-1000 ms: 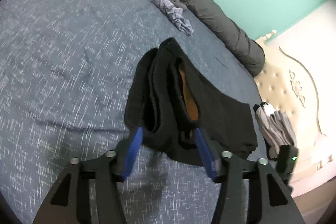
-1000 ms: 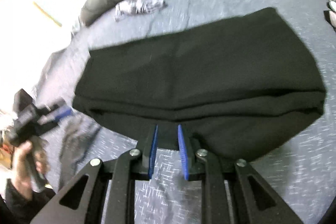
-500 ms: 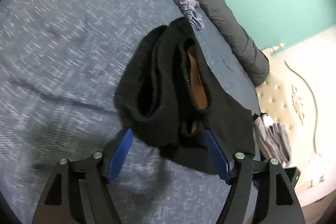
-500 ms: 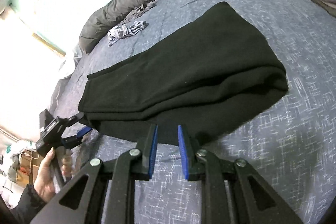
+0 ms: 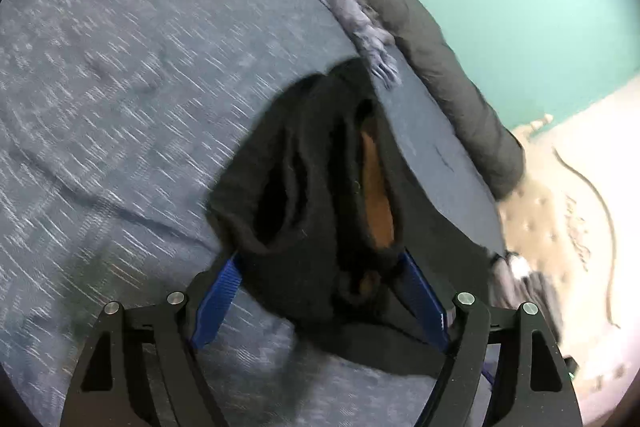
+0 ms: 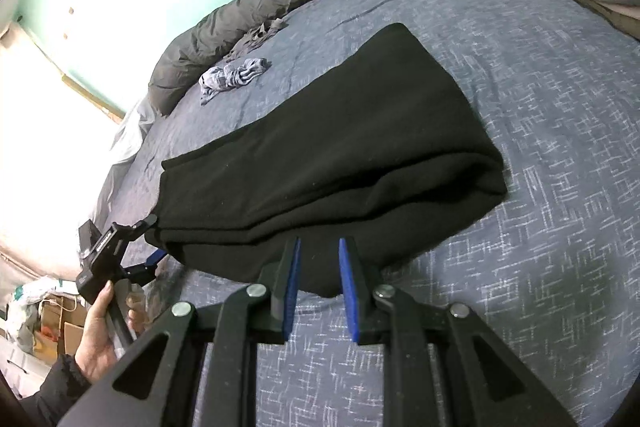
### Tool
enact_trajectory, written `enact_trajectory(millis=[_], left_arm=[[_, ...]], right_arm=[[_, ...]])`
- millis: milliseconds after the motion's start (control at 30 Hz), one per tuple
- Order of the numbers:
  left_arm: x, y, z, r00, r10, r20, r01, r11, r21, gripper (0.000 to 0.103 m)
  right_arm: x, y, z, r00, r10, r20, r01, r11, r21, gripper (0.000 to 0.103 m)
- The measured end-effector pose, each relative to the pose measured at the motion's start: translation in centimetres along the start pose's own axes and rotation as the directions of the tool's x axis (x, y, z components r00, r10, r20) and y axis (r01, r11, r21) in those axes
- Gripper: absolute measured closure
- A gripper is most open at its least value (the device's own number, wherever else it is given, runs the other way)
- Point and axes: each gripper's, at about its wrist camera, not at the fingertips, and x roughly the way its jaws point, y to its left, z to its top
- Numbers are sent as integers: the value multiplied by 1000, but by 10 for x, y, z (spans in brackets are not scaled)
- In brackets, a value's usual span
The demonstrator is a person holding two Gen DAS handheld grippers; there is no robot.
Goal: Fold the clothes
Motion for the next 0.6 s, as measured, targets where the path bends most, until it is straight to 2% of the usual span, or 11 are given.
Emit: enact_trajectory(millis=[167, 233, 267, 300, 400, 600], left_arm=[[9, 2, 4, 1000, -7, -5, 7, 1000, 14, 24], [10, 0, 6, 1000, -1, -9, 1, 1000, 22, 39], [9, -2, 8, 1000, 1, -5, -1, 999, 32, 53], [7, -6, 9, 1000, -2, 0, 2, 999, 46, 60], [-1, -23, 10, 1000, -18, 17, 17, 996, 89, 72], [-21, -70, 14, 996, -77, 43, 68, 982, 177, 77]], right_arm=[[-1, -3, 0, 1000, -10, 0, 10, 1000, 5, 84], [-3, -5, 0, 1000, -12, 1, 12, 1000, 11, 84], [-3, -5, 0, 1000, -13, 1, 13, 1000, 12, 84], [-4, -5, 0, 1000, -15, 2, 15, 1000, 11, 84], [-5, -6, 1, 1000, -15, 5, 15, 1000, 11, 84], [-16, -14, 8, 1000, -14, 28, 13, 1000, 22, 84]])
